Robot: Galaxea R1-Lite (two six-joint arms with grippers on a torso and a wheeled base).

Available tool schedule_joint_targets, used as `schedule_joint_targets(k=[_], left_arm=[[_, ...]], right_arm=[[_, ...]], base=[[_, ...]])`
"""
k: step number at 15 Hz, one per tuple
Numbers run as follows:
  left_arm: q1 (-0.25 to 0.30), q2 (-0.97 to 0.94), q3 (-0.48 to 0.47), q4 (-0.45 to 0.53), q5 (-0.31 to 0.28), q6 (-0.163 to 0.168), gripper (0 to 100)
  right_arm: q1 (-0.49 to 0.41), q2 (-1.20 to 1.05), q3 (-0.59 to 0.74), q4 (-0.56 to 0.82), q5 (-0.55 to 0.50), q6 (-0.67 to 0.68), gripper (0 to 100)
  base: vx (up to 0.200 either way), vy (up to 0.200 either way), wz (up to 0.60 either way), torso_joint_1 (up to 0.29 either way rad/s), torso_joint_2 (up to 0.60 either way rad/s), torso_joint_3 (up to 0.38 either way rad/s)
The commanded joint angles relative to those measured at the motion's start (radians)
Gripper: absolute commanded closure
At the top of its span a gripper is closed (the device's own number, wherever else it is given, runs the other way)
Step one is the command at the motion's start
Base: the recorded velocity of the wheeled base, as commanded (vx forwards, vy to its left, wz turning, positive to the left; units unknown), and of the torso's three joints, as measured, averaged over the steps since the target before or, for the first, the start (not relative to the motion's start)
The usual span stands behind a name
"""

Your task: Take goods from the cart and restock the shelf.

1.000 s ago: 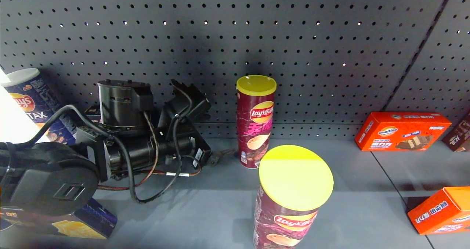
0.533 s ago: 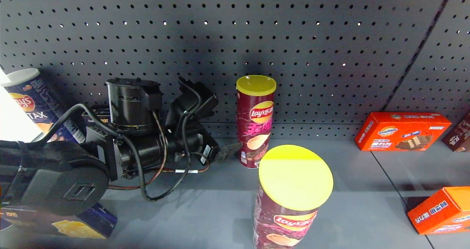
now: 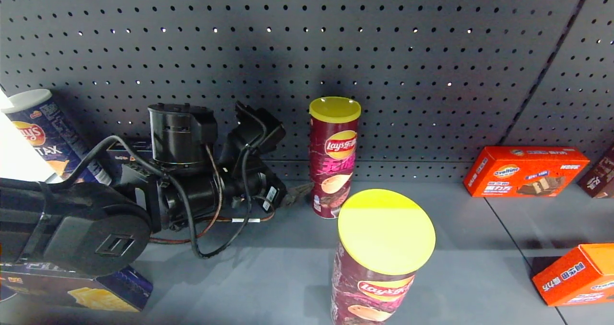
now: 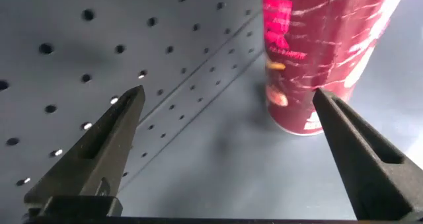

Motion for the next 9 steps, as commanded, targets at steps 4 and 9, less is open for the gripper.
schedule_joint_targets(k=[4, 9], left_arm=[[0.002, 0.015, 0.007, -0.002, 0.009, 0.0, 0], [0.038, -0.039, 0.013, 0.003, 0.055, 0.008, 0]], right_arm=[[0.0, 0.001, 0.0, 0.0, 0.0, -0.001, 0], [0.0, 0.001, 0.0, 0.0, 0.001, 0.0, 0]], base=[[0.0, 0.0, 0.0, 0.0, 0.0, 0.0], [0.0, 0.0, 0.0, 0.0, 0.0, 0.0]])
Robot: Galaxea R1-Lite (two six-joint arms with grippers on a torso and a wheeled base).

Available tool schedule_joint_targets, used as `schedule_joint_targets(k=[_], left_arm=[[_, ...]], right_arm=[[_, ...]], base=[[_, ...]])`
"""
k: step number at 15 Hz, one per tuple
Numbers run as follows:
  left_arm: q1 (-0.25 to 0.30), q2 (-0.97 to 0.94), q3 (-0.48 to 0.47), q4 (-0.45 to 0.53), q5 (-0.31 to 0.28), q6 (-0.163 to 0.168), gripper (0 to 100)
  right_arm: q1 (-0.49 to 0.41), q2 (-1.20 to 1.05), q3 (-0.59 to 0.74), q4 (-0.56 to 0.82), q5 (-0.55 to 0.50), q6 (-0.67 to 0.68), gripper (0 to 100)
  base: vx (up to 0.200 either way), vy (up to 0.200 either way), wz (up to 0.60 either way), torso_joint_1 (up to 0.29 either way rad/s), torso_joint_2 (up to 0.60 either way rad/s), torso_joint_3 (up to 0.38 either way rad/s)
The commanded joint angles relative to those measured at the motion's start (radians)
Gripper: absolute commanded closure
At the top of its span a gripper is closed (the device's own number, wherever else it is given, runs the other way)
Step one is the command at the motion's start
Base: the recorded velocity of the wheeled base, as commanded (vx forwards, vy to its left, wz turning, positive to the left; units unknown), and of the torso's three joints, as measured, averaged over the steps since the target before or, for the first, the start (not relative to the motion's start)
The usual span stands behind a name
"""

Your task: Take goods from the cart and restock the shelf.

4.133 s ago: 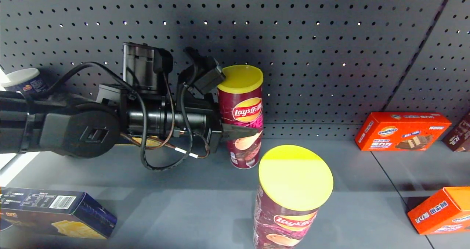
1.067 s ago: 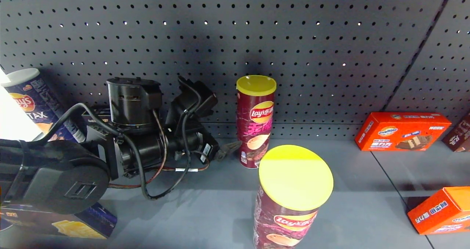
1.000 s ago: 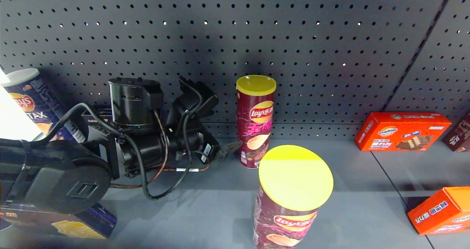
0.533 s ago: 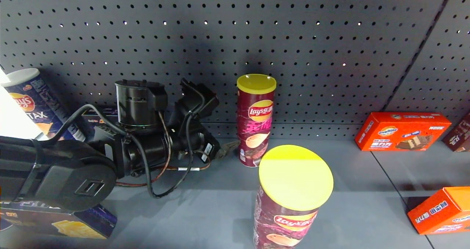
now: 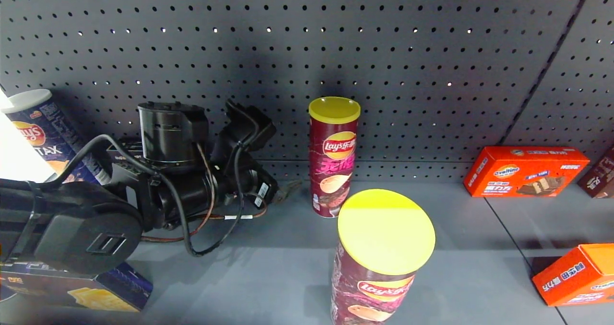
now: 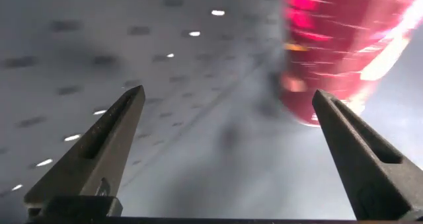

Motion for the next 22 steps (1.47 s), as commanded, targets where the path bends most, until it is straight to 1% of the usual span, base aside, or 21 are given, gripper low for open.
schedule_joint_targets(k=[1, 3, 5, 8, 14, 22], left_arm=[[0.011, -0.022, 0.001, 0.001, 0.028, 0.004, 0], [0.002, -0.022, 0.0, 0.001, 0.107, 0.019, 0], [-0.015, -0.014, -0.002, 0.003, 0.139, 0.019, 0], [-0.03, 0.004, -0.006, 0.004, 0.143, 0.017, 0], [-0.032, 0.043, -0.019, 0.007, 0.148, 0.013, 0], [-0.057, 0.104, -0.079, 0.007, 0.153, 0.011, 0]], right_arm=[[0.0, 0.001, 0.0, 0.0, 0.0, 0.0, 0], [0.0, 0.001, 0.001, 0.0, 0.0, 0.0, 0], [0.0, 0.001, 0.0, 0.0, 0.001, 0.0, 0], [0.0, 0.001, 0.0, 0.0, 0.001, -0.001, 0], [0.0, 0.001, 0.0, 0.0, 0.0, 0.0, 0], [0.0, 0.001, 0.0, 0.0, 0.001, 0.0, 0]], base=[[0.0, 0.0, 0.0, 0.0, 0.0, 0.0], [0.0, 0.0, 0.0, 0.0, 0.0, 0.0], [0.0, 0.0, 0.0, 0.0, 0.0, 0.0], [0.0, 0.0, 0.0, 0.0, 0.0, 0.0], [0.0, 0.0, 0.0, 0.0, 0.0, 0.0], [0.0, 0.0, 0.0, 0.0, 0.0, 0.0]])
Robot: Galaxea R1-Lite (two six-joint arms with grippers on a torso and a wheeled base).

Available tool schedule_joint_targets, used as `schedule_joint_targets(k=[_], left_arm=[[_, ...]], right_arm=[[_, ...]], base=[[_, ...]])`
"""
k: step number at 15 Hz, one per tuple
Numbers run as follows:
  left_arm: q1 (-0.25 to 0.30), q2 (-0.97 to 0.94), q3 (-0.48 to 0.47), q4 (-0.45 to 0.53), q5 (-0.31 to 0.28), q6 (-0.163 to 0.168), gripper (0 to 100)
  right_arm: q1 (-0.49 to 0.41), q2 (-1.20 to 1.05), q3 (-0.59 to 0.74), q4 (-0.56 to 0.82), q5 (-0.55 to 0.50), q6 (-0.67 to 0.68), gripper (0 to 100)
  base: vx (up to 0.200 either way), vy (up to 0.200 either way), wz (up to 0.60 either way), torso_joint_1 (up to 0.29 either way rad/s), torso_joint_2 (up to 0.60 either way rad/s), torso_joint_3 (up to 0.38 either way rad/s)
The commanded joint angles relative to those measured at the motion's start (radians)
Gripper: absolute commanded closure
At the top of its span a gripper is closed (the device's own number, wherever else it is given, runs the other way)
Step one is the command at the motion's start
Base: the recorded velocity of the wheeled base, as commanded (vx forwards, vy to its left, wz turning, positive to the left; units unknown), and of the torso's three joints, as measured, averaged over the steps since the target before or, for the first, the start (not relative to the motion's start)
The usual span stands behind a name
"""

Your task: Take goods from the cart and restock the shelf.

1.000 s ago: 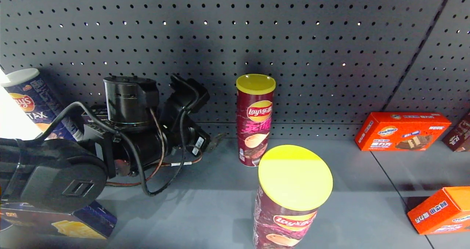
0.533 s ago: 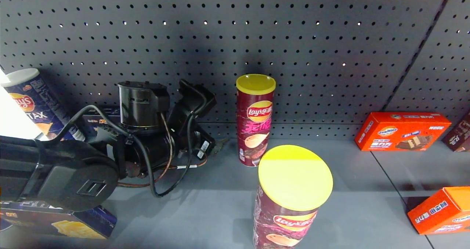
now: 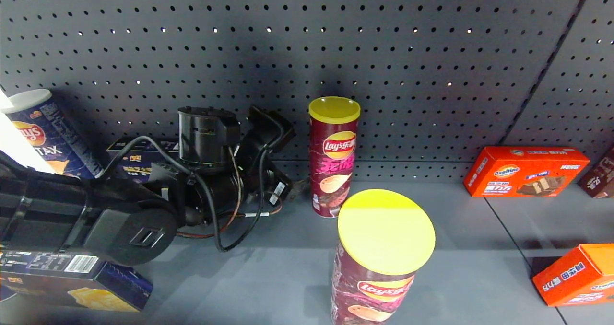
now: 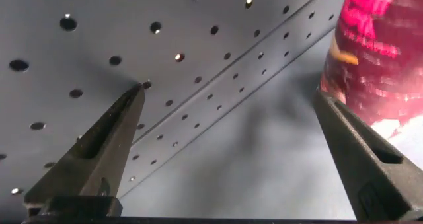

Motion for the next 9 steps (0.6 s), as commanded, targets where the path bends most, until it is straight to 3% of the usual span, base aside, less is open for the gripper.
schedule_joint_targets(k=[1, 9], left_arm=[[-0.011, 0.018, -0.006, -0.001, 0.003, -0.001, 0], [-0.027, 0.03, -0.014, -0.003, 0.004, -0.006, 0]], right_arm=[[0.0, 0.001, 0.001, 0.0, -0.001, 0.0, 0], [0.0, 0.001, 0.001, 0.0, -0.001, -0.002, 0]], base=[[0.0, 0.0, 0.0, 0.0, 0.0, 0.0], [0.0, 0.0, 0.0, 0.0, 0.0, 0.0]])
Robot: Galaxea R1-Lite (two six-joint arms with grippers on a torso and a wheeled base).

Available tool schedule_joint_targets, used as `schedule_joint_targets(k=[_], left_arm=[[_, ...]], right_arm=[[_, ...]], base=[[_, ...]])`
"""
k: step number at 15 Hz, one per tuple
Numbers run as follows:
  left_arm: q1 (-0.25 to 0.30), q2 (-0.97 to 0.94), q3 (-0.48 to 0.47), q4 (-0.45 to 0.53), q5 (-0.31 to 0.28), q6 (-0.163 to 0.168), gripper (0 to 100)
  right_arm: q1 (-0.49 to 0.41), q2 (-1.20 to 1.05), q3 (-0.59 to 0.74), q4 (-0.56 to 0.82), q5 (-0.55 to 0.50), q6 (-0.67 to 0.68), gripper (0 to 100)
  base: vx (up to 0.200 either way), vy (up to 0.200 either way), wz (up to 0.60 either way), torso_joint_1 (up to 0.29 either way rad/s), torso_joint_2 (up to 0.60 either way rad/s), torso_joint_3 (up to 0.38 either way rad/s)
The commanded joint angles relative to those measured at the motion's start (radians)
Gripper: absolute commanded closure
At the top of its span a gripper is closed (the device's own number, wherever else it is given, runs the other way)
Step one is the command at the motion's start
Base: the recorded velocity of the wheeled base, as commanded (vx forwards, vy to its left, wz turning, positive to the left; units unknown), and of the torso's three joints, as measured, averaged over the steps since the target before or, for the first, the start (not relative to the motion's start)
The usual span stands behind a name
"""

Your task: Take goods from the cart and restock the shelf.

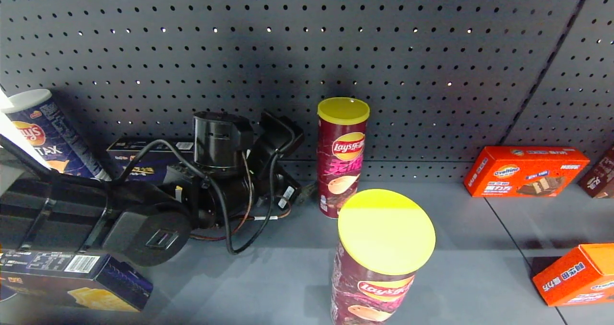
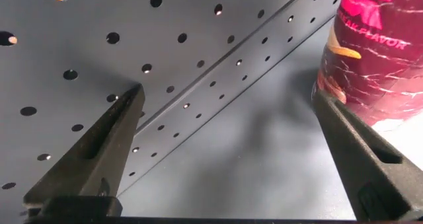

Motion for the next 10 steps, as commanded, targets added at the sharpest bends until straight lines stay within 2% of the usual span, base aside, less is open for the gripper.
schedule_joint_targets(k=[1, 3, 7, 10], left_arm=[[0.0, -0.005, 0.008, -0.002, 0.006, 0.0, 0], [-0.002, -0.069, 0.038, 0.0, 0.01, 0.001, 0], [0.003, -0.31, 0.169, 0.015, 0.004, -0.006, 0], [-0.02, -0.545, 0.258, 0.009, 0.001, -0.066, 0]], right_arm=[[0.0, 0.001, 0.0, 0.0, 0.0, 0.0, 0], [0.0, 0.001, 0.0, 0.0, 0.0, 0.0, 0], [0.0, 0.001, 0.0, 0.0, 0.0, -0.001, 0], [0.0, 0.001, 0.001, 0.0, 0.001, -0.001, 0]], base=[[0.0, 0.0, 0.0, 0.0, 0.0, 0.0], [0.0, 0.0, 0.0, 0.0, 0.0, 0.0], [0.0, 0.0, 0.0, 0.0, 0.0, 0.0], [0.0, 0.0, 0.0, 0.0, 0.0, 0.0]])
